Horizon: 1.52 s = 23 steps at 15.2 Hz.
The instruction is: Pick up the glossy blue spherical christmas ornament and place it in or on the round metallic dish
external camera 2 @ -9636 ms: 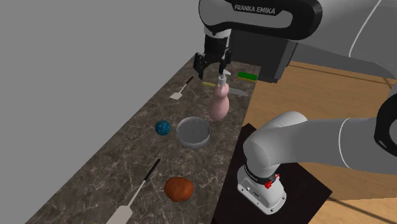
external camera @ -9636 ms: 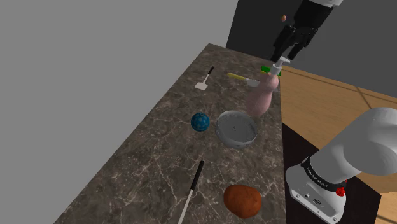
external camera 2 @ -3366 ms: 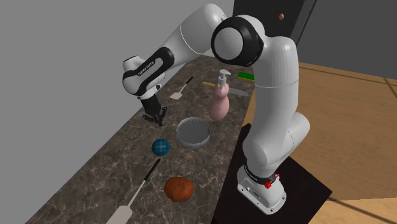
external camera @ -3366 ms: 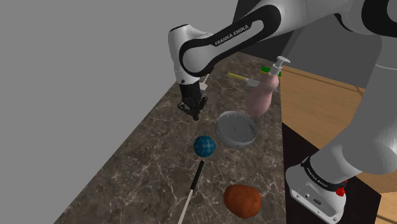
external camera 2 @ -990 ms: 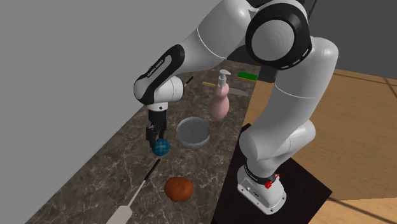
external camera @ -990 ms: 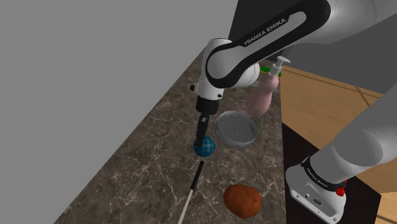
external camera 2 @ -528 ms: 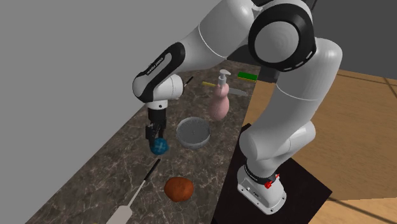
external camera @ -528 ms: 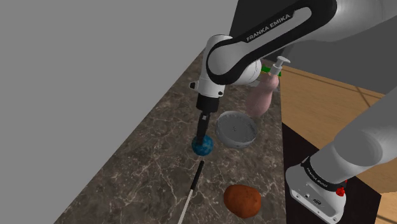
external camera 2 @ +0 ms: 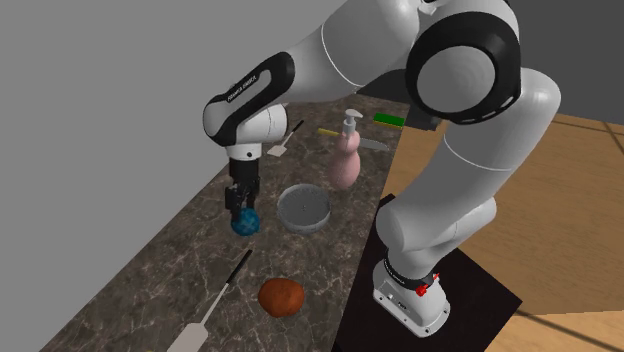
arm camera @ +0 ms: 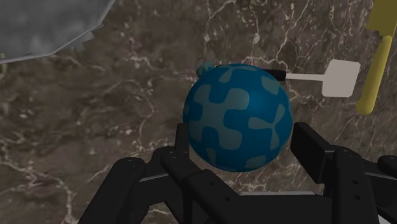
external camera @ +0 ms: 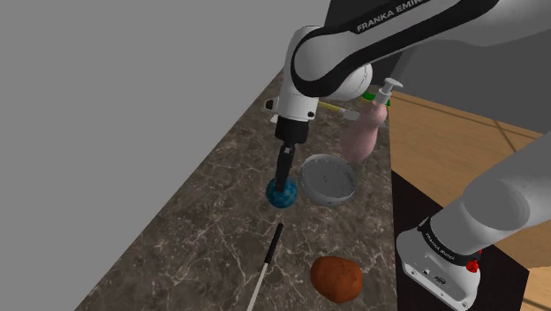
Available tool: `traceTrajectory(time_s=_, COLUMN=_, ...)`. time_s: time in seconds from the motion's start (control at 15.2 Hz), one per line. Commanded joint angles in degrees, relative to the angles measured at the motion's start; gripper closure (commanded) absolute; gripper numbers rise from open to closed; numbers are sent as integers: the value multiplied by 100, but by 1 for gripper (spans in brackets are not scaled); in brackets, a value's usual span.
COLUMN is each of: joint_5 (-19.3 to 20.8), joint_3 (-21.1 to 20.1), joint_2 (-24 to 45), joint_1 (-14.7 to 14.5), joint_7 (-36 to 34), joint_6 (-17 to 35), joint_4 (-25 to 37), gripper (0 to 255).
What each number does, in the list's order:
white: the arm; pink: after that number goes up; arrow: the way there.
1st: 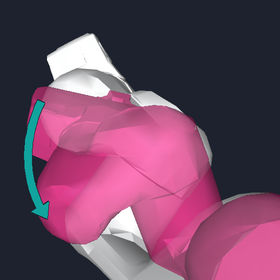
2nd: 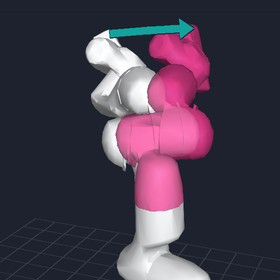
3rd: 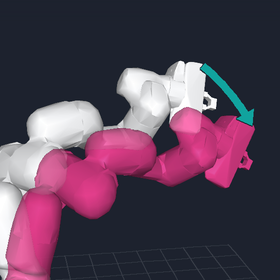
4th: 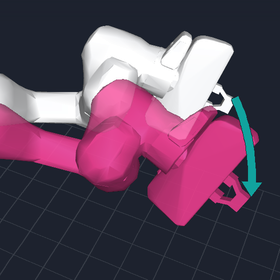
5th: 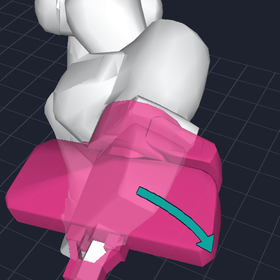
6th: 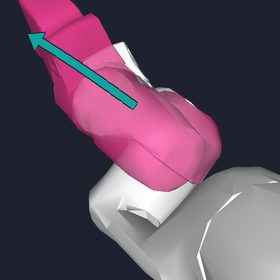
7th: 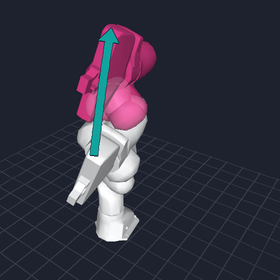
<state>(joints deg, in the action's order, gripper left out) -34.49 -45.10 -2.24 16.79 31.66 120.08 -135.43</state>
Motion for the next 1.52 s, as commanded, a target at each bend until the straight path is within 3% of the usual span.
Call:
traceTrajectory(time_s=0.0, joint_5=-41, joint_3=20, joint_2=-140, joint_1=8, joint_7=-19, joint_6=-186, joint_4=61, gripper=255)
traceTrajectory(time_s=0.73, joint_5=-175, joint_3=207, joint_2=-780, joint_1=31, joint_7=-146, joint_6=-1134, joint_4=442, gripper=255)
traceTrajectory(time_s=1.06, joint_5=-113, joint_3=786, joint_2=-1353, joint_1=286, joint_7=566, joint_6=-1704, joint_4=98, gripper=255)
traceTrajectory(time_s=1.45, joint_5=267, joint_3=1464, joint_2=-1737, joint_1=645, joint_7=1324, joint_6=-2264, joint_4=-110, gripper=255)
